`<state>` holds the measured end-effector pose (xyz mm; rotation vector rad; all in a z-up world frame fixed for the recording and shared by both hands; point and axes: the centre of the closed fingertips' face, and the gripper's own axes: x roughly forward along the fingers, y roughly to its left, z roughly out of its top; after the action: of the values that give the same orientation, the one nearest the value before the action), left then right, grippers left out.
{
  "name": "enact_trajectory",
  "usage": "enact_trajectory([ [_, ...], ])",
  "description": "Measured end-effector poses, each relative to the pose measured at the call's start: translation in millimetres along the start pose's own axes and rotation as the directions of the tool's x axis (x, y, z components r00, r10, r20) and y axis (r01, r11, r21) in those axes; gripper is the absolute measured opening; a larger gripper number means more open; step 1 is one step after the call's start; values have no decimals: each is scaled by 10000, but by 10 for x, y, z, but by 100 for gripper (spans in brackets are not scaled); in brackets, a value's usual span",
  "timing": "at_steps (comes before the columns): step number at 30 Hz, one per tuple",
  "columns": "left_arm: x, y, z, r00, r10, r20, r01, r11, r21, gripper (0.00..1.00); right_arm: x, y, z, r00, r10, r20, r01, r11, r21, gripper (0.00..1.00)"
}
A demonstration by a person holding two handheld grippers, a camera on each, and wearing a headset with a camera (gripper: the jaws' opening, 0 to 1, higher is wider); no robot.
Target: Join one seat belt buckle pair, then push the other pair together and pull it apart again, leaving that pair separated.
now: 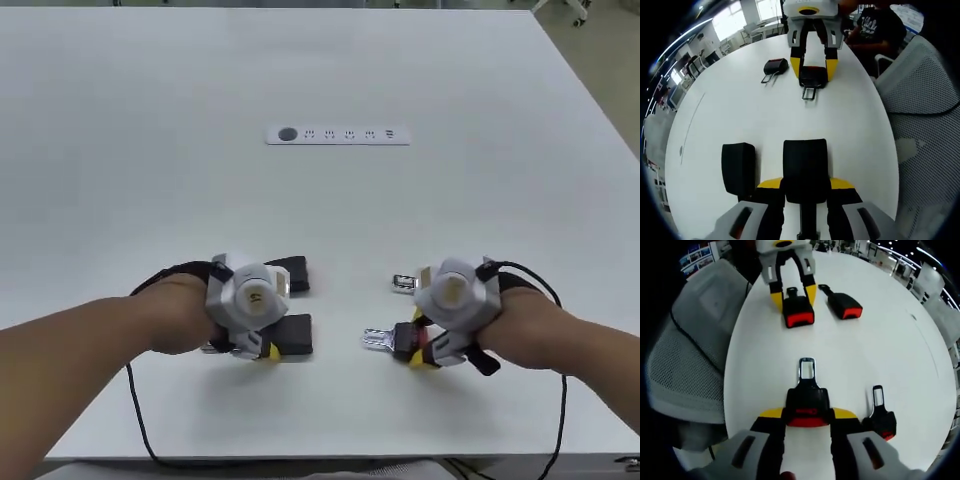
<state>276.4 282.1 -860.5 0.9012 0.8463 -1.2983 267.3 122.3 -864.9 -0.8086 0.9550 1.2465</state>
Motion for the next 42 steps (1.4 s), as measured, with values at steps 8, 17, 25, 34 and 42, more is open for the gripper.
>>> enact_trajectory([
  [8,2,-5,3,10000,-19,-13,19,10000,13,33,149,19,352,9986,-9,525,10,10000,-24,35],
  [17,8,-4,0,10000,-47,-24,47,10000,-28,33,241,39,563,9975,142,691,-117,9993,-368,35],
  [25,10,1,0,9999,-135,15,135,9999,-47,33,246,39,658,9980,-212,596,282,9925,-1193,35],
  [34,18,4,8,9997,-230,33,230,9997,80,33,302,40,736,9964,-105,840,192,9945,-1032,35],
  [42,30,7,19,9988,-467,-160,472,9983,331,32,328,26,757,9978,260,606,-185,9925,-1208,34],
])
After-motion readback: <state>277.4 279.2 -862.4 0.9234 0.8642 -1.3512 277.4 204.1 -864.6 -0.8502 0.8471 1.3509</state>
